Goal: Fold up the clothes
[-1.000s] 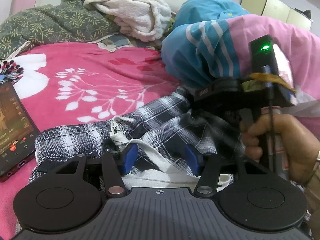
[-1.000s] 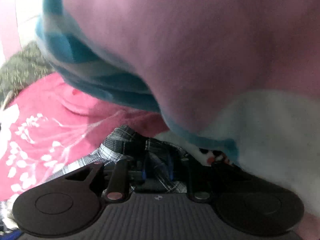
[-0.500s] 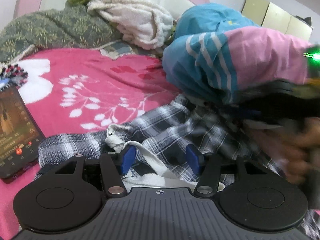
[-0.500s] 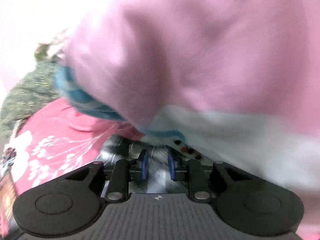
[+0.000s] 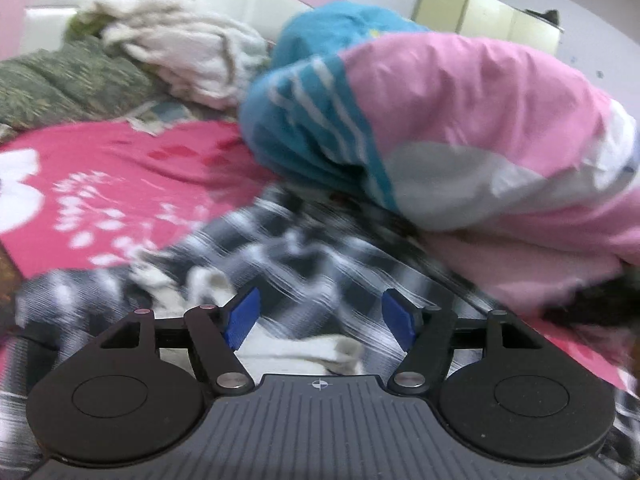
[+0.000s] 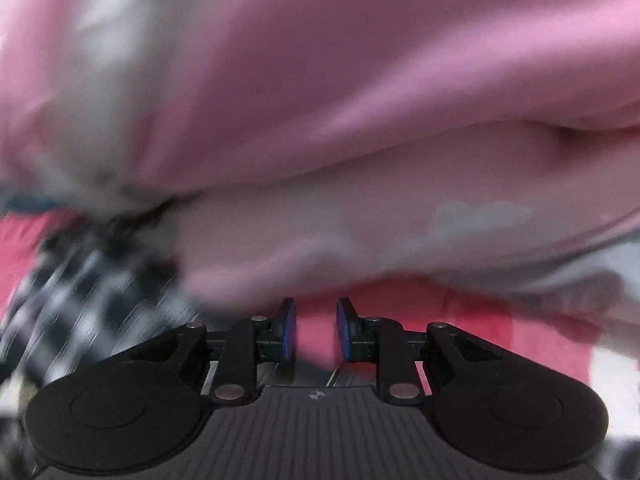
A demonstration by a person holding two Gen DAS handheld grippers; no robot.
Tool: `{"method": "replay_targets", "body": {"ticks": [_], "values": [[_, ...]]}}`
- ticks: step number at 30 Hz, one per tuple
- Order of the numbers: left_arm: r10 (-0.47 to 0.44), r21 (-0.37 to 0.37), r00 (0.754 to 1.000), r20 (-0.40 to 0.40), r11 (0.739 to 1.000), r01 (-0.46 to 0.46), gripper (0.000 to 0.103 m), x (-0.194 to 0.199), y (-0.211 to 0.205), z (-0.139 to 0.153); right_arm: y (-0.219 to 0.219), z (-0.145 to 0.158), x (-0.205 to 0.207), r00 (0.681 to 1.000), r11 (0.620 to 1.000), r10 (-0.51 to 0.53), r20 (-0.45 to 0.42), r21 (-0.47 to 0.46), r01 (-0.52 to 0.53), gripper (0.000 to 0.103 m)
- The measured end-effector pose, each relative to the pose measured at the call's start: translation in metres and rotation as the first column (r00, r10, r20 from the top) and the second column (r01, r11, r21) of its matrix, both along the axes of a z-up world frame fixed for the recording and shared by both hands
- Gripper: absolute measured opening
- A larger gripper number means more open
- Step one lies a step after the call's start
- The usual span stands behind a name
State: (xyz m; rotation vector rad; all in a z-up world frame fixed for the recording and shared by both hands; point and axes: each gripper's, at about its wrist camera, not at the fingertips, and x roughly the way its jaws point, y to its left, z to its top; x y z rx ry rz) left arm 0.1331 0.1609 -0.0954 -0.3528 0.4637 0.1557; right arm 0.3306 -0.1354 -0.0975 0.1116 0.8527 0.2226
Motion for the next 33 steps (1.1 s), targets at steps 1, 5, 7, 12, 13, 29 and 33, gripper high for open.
{"method": "replay_targets", "body": {"ticks": [1, 5, 7, 12, 13, 29, 33], "values": [[-0.014, -0.005, 1.000, -0.011, 1.000, 0.014, 0.068, 0.003, -0.001, -0.002, -0.003, -0.004, 0.013, 1.000, 1.000, -0.016, -0.007, 0.026, 0.017, 0.023], [-0.021, -0.018, 0.998, -0.062, 1.000, 0.020, 0.068, 0.012, -0.002, -0.011, -0.004, -0.011, 0.049, 0.999, 0.998, -0.035, 0.023, 0.047, 0.034, 0.020], [-0.015, -0.025, 0.997, -0.073, 1.000, 0.013, 0.068, 0.014, -0.002, -0.013, -0.008, -0.011, 0.059, 0.999, 0.997, -0.045, 0.023, 0.065, 0.043, 0.019], [-0.010, -0.007, 0.997, -0.075, 1.000, 0.009, 0.068, 0.012, -0.004, -0.014, -0.015, -0.007, 0.043, 0.999, 0.998, -0.049, -0.020, 0.041, 0.049, 0.021], [-0.009, -0.010, 0.997, -0.074, 1.000, 0.008, 0.068, 0.012, -0.003, -0.014, -0.015, -0.002, 0.032, 0.999, 0.999, -0.031, -0.027, 0.028, 0.031, 0.021], [0.000, -0.001, 0.997, -0.081, 1.000, 0.000, 0.068, 0.012, -0.004, -0.015, 0.029, -0.012, 0.053, 1.000, 0.995, -0.006, 0.011, 0.097, 0.005, 0.013], [0.001, -0.001, 0.997, -0.083, 1.000, -0.001, 0.068, 0.012, -0.004, -0.016, 0.022, -0.013, 0.052, 0.999, 0.996, 0.004, 0.040, 0.087, -0.007, 0.009]]}}
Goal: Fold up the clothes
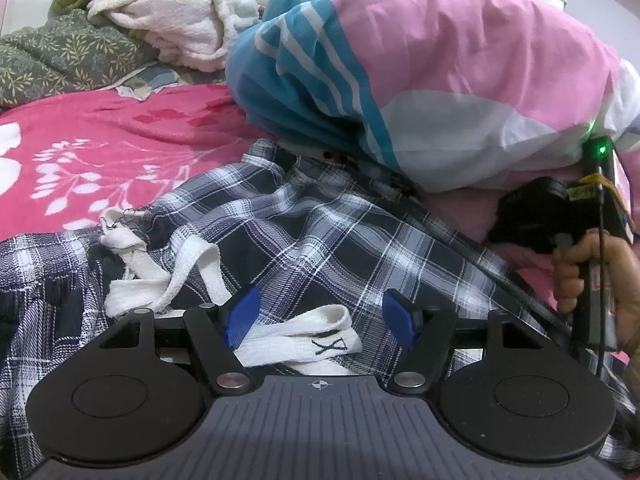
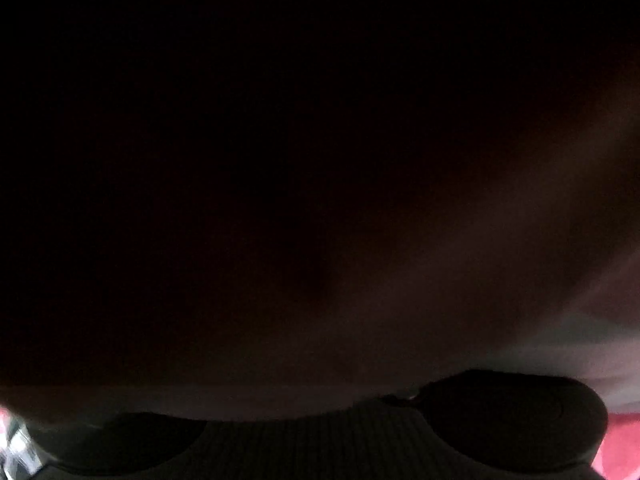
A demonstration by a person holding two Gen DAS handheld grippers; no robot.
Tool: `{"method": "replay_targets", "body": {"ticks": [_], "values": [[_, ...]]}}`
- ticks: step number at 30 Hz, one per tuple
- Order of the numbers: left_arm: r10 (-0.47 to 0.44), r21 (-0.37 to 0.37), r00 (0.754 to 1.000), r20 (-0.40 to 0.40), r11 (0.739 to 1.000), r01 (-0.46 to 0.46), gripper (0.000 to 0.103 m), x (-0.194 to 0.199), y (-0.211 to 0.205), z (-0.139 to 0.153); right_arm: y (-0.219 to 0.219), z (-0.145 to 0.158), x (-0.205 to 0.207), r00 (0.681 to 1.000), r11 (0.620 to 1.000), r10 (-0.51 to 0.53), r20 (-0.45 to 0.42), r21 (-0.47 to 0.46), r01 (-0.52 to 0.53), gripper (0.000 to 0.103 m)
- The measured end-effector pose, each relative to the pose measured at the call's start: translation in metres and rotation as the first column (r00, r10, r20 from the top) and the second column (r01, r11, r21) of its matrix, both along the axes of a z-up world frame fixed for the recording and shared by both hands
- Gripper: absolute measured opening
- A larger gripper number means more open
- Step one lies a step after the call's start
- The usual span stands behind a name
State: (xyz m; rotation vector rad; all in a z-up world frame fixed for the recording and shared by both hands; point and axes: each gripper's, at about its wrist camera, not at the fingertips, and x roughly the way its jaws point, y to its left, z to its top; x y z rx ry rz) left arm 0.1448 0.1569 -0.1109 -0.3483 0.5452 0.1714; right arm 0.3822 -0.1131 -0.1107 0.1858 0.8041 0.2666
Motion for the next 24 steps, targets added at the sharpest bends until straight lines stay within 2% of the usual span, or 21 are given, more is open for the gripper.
{"method": "replay_targets", "body": {"ticks": [3, 5, 7, 8, 9, 11, 13, 16, 19, 21, 24], "values": [[0.001, -0.003, 1.000, 0.000, 1.000, -0.001, 0.068, 0.000, 0.000, 0.000, -0.006, 0.006, -0.015, 0.998, 0.999, 0.051, -0.041, -0.001, -0.051, 0.012], [0.002, -0.005, 1.000, 0.000, 1.000, -0.002, 0.068, 0.000, 0.001, 0.000, -0.013, 0.014, -0.032, 0.990, 0.992, 0.127, -0.066, 0.004, -0.127, 0.015], [0.003, -0.006, 1.000, 0.000, 1.000, -0.003, 0.068, 0.000, 0.001, 0.000, -0.019, 0.023, -0.050, 0.975, 0.978, 0.208, -0.074, -0.002, -0.209, 0.026], [0.004, -0.007, 1.000, 0.000, 1.000, -0.004, 0.068, 0.000, 0.001, 0.000, -0.022, 0.025, -0.059, 0.967, 0.968, 0.248, -0.063, -0.016, -0.250, 0.040], [0.004, -0.008, 1.000, 0.000, 1.000, -0.004, 0.068, 0.000, 0.001, 0.000, -0.025, 0.027, -0.066, 0.960, 0.961, 0.273, -0.059, -0.025, -0.275, 0.044], [0.005, -0.010, 1.000, 0.000, 1.000, -0.005, 0.068, 0.000, 0.002, 0.000, -0.025, 0.029, -0.072, 0.953, 0.954, 0.296, -0.061, -0.023, -0.298, 0.044], [0.006, -0.012, 1.000, 0.000, 1.000, -0.006, 0.068, 0.000, 0.002, 0.000, -0.019, 0.034, -0.070, 0.948, 0.950, 0.312, -0.058, 0.018, -0.312, 0.044], [0.008, -0.013, 1.000, -0.001, 1.000, -0.008, 0.068, 0.001, 0.002, 0.000, -0.028, 0.049, -0.078, 0.934, 0.934, 0.357, -0.015, 0.034, -0.357, 0.043], [0.011, -0.011, 1.000, -0.003, 1.000, -0.011, 0.068, 0.001, 0.002, 0.000, -0.020, 0.047, -0.086, 0.926, 0.924, 0.377, 0.003, -0.066, -0.376, 0.036], [0.013, -0.008, 1.000, -0.004, 1.000, -0.013, 0.068, 0.001, 0.002, 0.001, -0.001, 0.033, -0.077, 0.932, 0.921, 0.361, -0.013, -0.154, -0.359, 0.018], [0.017, -0.004, 1.000, -0.007, 1.000, -0.017, 0.068, 0.001, 0.002, 0.001, 0.015, 0.015, -0.064, 0.953, 0.928, 0.303, 0.006, -0.227, -0.294, 0.011]]}}
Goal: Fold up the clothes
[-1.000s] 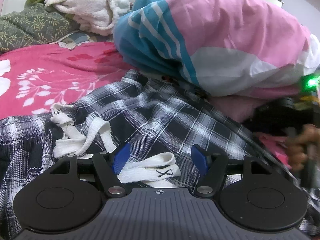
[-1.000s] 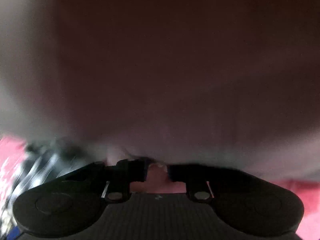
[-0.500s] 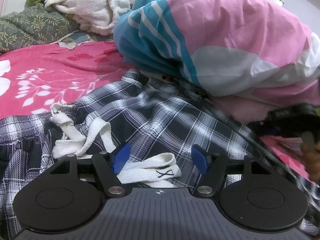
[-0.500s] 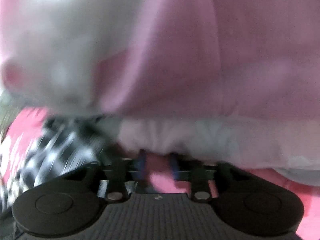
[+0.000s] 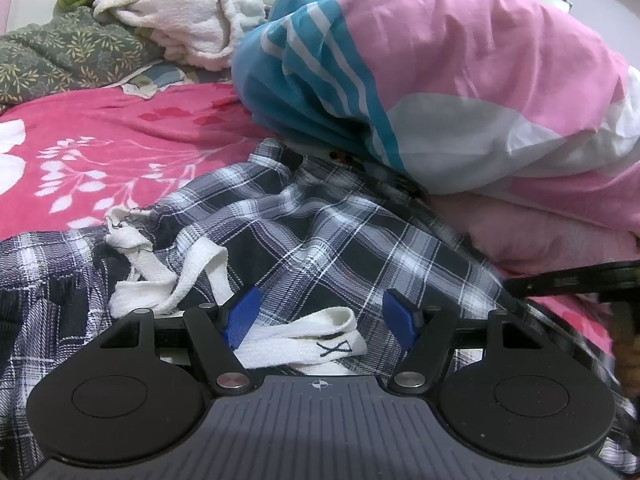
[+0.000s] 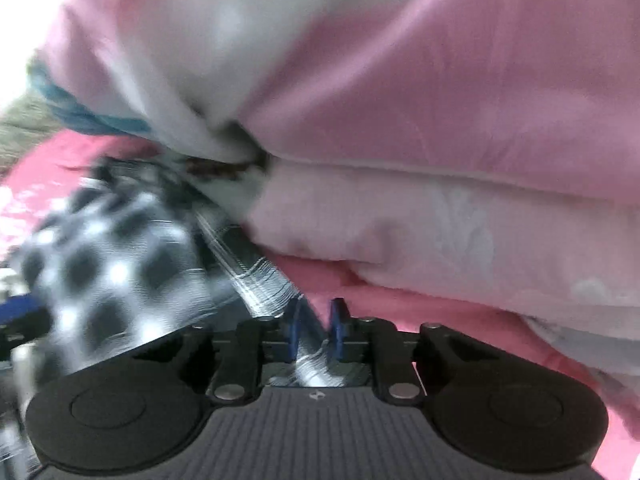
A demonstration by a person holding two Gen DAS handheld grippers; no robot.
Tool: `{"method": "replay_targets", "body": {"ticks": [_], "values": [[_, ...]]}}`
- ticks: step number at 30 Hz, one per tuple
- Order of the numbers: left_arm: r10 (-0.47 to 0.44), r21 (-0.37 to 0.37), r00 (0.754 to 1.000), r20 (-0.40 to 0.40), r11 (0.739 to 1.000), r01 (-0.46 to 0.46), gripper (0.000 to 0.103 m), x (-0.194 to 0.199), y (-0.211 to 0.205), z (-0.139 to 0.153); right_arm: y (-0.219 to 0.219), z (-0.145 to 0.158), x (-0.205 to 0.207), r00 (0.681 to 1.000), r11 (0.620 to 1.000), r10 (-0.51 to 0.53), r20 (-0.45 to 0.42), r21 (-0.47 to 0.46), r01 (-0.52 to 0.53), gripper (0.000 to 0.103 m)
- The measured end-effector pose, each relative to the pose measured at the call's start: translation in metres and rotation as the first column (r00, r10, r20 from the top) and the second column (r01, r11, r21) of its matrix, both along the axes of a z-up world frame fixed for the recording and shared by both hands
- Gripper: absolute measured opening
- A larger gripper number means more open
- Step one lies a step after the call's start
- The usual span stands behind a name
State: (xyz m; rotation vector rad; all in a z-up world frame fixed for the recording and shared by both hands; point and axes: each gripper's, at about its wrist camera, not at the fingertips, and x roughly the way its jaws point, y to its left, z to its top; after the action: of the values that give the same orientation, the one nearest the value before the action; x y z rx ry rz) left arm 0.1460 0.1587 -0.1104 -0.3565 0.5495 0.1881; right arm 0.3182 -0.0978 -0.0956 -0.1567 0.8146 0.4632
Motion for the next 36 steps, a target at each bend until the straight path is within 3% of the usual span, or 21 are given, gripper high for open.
{"method": "replay_targets", "body": {"ticks": [6, 11, 15, 18, 21, 23, 26, 31, 33, 36], "values": [[0.001, 0.003, 1.000, -0.003, 1.000, -0.001, 0.068, 0.000, -0.001, 0.000, 0.008, -0.008, 0.018, 0.988, 0.989, -0.143, 0.057, -0.016, 0.144, 0.006], [0.004, 0.000, 1.000, -0.005, 1.000, -0.004, 0.068, 0.001, 0.000, 0.001, -0.005, 0.024, -0.024, 0.990, 0.993, -0.117, 0.080, 0.027, 0.115, 0.009], [0.009, 0.004, 1.000, -0.008, 1.000, -0.009, 0.068, 0.001, 0.000, 0.001, -0.021, 0.035, -0.049, 0.997, 0.992, -0.072, -0.019, 0.107, 0.074, 0.009], [0.012, 0.005, 1.000, -0.008, 1.000, -0.012, 0.068, 0.000, 0.000, 0.001, -0.018, 0.019, -0.042, 0.988, 0.992, -0.091, -0.122, 0.071, 0.100, 0.007], [0.012, 0.009, 1.000, -0.010, 1.000, -0.012, 0.068, 0.001, -0.001, 0.001, -0.014, 0.003, -0.019, 0.981, 0.983, -0.162, -0.104, 0.065, 0.169, 0.004], [0.013, 0.009, 1.000, -0.010, 1.000, -0.013, 0.068, 0.001, -0.001, 0.001, -0.012, 0.003, -0.005, 0.977, 0.976, -0.202, -0.064, 0.064, 0.206, 0.003], [0.012, 0.008, 1.000, -0.010, 1.000, -0.012, 0.068, 0.001, 0.000, 0.002, -0.014, 0.009, 0.006, 0.967, 0.964, -0.245, -0.076, 0.091, 0.251, 0.004], [0.018, 0.003, 1.000, -0.002, 1.000, -0.018, 0.068, 0.000, 0.001, 0.005, -0.055, 0.053, -0.028, 0.958, 0.948, -0.287, -0.023, 0.140, 0.287, 0.022], [0.011, 0.000, 1.000, 0.015, 1.000, -0.011, 0.068, -0.003, 0.001, 0.010, -0.083, 0.067, -0.048, 0.956, 0.944, -0.292, -0.008, 0.158, 0.290, 0.037], [-0.041, -0.006, 0.998, 0.048, 0.999, 0.042, 0.068, -0.007, -0.007, 0.017, -0.118, 0.073, -0.073, 0.967, 0.961, -0.256, 0.011, 0.108, 0.254, 0.039]]}}
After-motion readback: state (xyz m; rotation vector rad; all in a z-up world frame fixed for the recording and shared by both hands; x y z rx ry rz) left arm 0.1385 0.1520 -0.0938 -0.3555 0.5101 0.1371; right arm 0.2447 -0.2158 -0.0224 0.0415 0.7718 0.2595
